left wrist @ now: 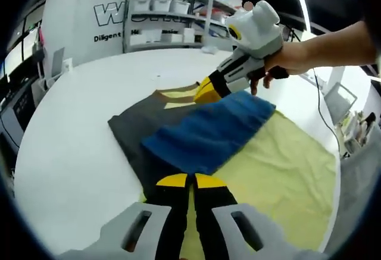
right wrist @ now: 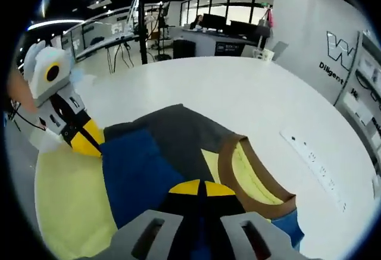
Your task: Fold the garment on the visible template until the final outline fits inside the template.
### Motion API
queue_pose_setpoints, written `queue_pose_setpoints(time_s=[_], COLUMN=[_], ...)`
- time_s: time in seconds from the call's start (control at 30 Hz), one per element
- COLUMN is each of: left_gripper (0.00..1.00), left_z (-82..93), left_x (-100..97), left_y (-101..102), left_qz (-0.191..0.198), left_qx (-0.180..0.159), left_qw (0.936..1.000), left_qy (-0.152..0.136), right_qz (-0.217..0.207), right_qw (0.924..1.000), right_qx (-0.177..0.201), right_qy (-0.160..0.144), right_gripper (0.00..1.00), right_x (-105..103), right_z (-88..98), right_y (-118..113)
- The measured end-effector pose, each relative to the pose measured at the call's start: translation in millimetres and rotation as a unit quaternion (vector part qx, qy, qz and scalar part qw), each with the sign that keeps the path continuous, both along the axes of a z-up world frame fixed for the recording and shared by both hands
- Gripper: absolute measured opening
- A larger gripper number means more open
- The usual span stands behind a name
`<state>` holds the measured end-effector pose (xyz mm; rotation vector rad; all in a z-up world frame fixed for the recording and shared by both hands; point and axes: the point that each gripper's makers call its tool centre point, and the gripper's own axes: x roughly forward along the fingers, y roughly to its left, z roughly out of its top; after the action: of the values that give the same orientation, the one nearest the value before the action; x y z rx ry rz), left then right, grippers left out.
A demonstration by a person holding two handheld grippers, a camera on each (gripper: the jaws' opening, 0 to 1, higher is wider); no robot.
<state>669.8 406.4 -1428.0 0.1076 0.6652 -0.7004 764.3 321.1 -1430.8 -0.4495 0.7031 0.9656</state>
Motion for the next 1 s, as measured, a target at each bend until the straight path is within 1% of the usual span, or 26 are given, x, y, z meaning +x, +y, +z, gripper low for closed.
queue_pose_setpoints(time_s=[0.03, 0.07, 0.1, 0.13, 0.17, 0.23, 0.3, 0.47, 0.53, 0.6, 0.63, 0.73, 0.83, 0.87, 1.0], left_gripper=[0.00, 0.00, 0.00, 0.00, 0.00, 0.00, 0.00, 0.00, 0.00, 0.00, 0.00, 0.00, 0.00, 0.00, 0.00], left_z=[-0.1, 0.0, 0.1, 0.2, 0.2, 0.3, 0.6, -0.6, -1.0, -0.7, -0.5, -0.5, -0.9, -0.8, 2.0], left_x=[-0.1, -0.3, -0.3, -0.3, -0.3, -0.1, -0.6, -0.8, -0.9, -0.6, -0.4, 0.0, 0.2, -0.3, 0.6], left_y=[0.0, 0.0, 0.1, 0.2, 0.4, 0.8, 0.9, 0.7, 0.5, 0.4, 0.2, 0.2, 0.3, 0.2, 0.2], left_qz=[0.000, 0.000, 0.000, 0.000, 0.001, 0.002, 0.002, 0.002, 0.002, 0.003, 0.003, 0.003, 0.004, 0.004, 0.005], left_qx=[0.000, 0.000, -0.001, -0.001, -0.002, -0.004, -0.005, -0.005, -0.005, -0.006, -0.006, -0.006, -0.007, -0.007, -0.009], left_qw=[1.0000, 1.0000, 1.0000, 1.0000, 1.0000, 1.0000, 1.0000, 1.0000, 0.9999, 0.9999, 0.9999, 0.9999, 0.9999, 0.9999, 0.9999], left_qy=[0.001, 0.001, 0.001, 0.002, 0.003, 0.004, 0.005, 0.008, 0.009, 0.009, 0.009, 0.010, 0.011, 0.011, 0.007], right_qz=[0.003, 0.011, 0.019, 0.016, 0.015, 0.015, 0.021, 0.018, 0.019, 0.026, 0.029, 0.024, 0.028, 0.035, 0.039], right_qw=[1.0000, 0.9998, 0.9997, 0.9997, 0.9997, 0.9997, 0.9995, 0.9996, 0.9995, 0.9992, 0.9990, 0.9992, 0.9989, 0.9984, 0.9980], right_qx=[-0.005, -0.017, -0.018, -0.016, -0.017, -0.013, -0.021, -0.020, -0.020, -0.027, -0.033, -0.031, -0.036, -0.044, -0.044], right_qy=[0.005, 0.002, -0.001, 0.001, 0.004, 0.011, 0.011, 0.010, 0.014, 0.012, 0.008, 0.009, 0.005, -0.004, -0.021], right_gripper=[0.00, 0.00, 0.00, 0.00, 0.06, 0.10, 0.10, 0.13, 0.11, 0.02, 0.00, 0.00, 0.00, 0.00, 0.00], right_x=[-3.4, -5.8, -7.5, -8.3, -8.5, -10.2, -10.8, -7.6, -8.2, -9.5, -9.8, -9.1, -9.8, -9.1, -7.3], right_z=[-2.5, -5.9, -6.9, -8.5, -9.5, -11.0, -14.2, -12.9, -13.3, -13.9, -14.6, -14.2, -14.2, -13.2, -5.4], right_y=[-0.4, -1.3, -0.6, -0.7, -1.2, -0.5, -1.6, -0.9, -0.5, -0.3, -0.5, -1.1, -1.6, -2.0, -1.4])
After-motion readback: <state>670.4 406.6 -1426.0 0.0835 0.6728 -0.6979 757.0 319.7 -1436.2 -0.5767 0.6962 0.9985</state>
